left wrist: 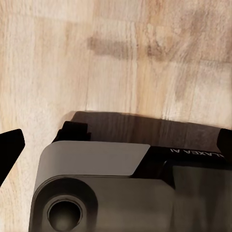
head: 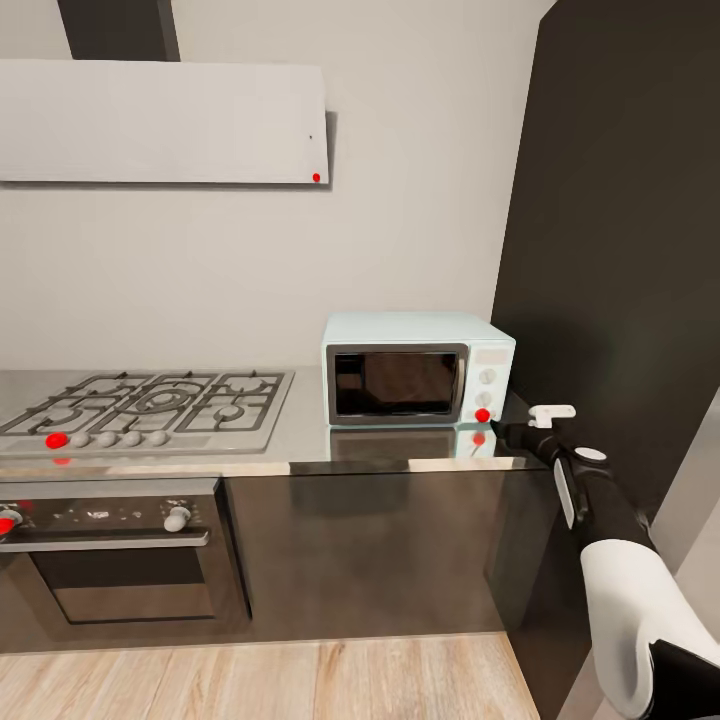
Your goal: In the kitchen, take the popcorn bag from the countertop, put it into the microwave, and heat it until the popcorn is cooked so the cooked popcorn ends up inside the bag.
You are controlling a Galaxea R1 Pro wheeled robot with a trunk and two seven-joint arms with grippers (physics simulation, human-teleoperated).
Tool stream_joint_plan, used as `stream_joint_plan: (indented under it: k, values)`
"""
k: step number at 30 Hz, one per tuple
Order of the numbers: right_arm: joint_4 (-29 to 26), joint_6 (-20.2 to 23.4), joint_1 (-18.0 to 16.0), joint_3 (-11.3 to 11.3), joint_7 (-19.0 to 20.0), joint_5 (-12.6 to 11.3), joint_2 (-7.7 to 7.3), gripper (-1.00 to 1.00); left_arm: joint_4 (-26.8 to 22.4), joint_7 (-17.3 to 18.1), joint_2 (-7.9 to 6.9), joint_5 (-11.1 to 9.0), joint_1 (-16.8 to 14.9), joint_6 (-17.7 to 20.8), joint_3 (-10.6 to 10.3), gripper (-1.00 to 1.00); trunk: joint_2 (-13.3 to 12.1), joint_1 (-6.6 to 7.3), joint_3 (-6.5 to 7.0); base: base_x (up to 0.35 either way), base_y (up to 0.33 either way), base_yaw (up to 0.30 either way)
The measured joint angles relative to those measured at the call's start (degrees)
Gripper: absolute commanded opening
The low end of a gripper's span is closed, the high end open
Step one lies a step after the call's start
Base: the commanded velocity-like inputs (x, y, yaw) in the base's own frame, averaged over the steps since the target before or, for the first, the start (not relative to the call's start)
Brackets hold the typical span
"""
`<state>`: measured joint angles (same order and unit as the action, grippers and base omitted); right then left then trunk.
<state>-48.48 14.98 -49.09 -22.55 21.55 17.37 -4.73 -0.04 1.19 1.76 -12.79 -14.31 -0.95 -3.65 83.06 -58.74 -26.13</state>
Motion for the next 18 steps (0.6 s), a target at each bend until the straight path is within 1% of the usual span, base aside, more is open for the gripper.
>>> stream_joint_plan:
  k: [4, 6, 12, 18]
  values:
    - [1.5, 0.0, 0.0, 0.0, -0.1, 0.2, 0.32, 1.00, 0.0, 0.0, -0.08, -0.1, 0.0, 0.0, 0.0, 1.00, 0.0, 0.02, 0.00, 0.153, 0.000, 0.000]
    - [2.2, 0.0, 0.0, 0.0, -0.1, 0.3, 0.56, 1.00, 0.0, 0.0, -0.09, -0.1, 0.0, 0.0, 0.0, 1.00, 0.0, 0.01, 0.00, 0.056, 0.000, 0.000]
    - [2.5, 0.0, 0.0, 0.0, -0.2, 0.2, 0.60, 1.00, 0.0, 0.0, -0.09, -0.1, 0.0, 0.0, 0.0, 1.00, 0.0, 0.00, 0.00, 0.025, 0.000, 0.000]
    - [2.5, 0.0, 0.0, 0.0, -0.2, 0.2, 0.58, 1.00, 0.0, 0.0, -0.17, -0.2, 0.0, 0.0, 0.0, 1.00, 0.0, 0.02, 0.00, 0.168, 0.000, 0.000]
